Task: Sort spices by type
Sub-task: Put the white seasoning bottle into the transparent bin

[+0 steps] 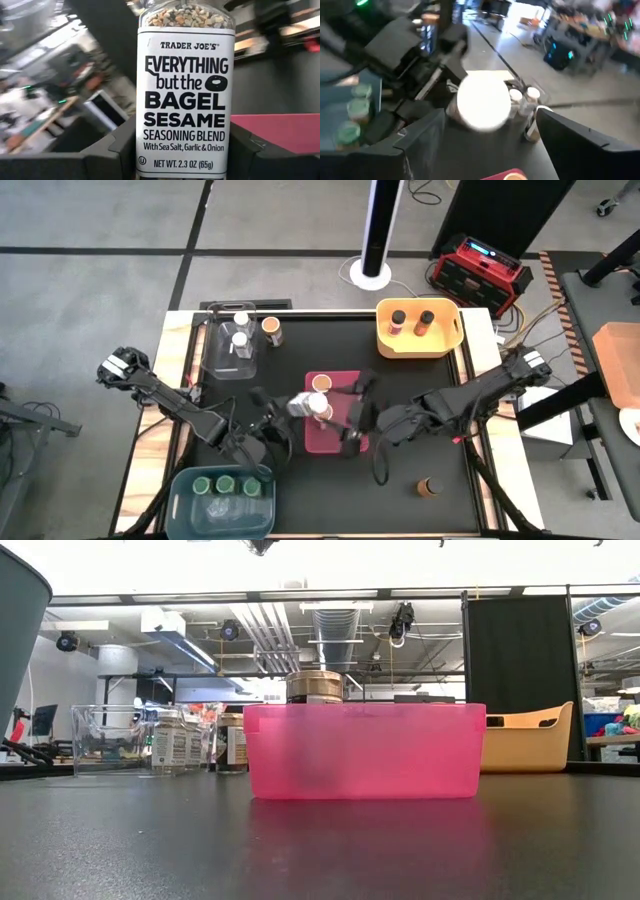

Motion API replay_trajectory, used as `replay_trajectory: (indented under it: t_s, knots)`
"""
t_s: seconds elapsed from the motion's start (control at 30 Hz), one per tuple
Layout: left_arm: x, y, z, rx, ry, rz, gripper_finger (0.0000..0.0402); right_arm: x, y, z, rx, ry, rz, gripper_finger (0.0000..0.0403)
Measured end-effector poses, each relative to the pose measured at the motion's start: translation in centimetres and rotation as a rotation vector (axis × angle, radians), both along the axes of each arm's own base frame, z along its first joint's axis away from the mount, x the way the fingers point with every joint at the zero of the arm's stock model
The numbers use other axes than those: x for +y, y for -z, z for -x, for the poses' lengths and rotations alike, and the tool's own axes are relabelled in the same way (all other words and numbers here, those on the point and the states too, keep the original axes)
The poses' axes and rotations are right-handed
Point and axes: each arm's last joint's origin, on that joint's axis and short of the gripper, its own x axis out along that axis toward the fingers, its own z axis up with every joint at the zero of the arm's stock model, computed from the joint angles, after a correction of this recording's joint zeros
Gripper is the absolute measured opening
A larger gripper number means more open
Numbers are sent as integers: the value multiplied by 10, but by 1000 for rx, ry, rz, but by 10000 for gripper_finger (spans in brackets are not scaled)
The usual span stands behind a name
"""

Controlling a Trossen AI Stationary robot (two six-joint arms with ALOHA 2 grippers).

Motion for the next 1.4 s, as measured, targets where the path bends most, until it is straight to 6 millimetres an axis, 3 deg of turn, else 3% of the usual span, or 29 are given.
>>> replay_trajectory:
  t_s: [0.2, 0.4, 0.57, 0.77, 0.93, 1.17, 1.4]
  knots:
    - [6, -10, 7, -55, -134, -23, 176, -4, 2, 14, -59, 131, -174, 308]
    - [1, -17, 15, -77, -121, -10, 176, 5, 50, 19, -105, 295, -180, 293]
    - [-2, -14, 18, -71, -102, -12, 176, 11, 75, 14, -304, 218, -205, 282]
    - [-3, -9, 18, -71, -86, -3, 176, 19, 106, 9, -581, -13, -119, 274]
    - [-2, -15, 17, -80, -83, -12, 176, 25, 127, -11, -648, -34, -23, 279]
    - [-1, -18, 15, -92, -96, -7, 176, 23, 115, -43, -668, 139, 21, 305]
    - [1, -18, 16, -97, -153, -24, 176, 11, 104, -51, -718, 190, -77, 332]
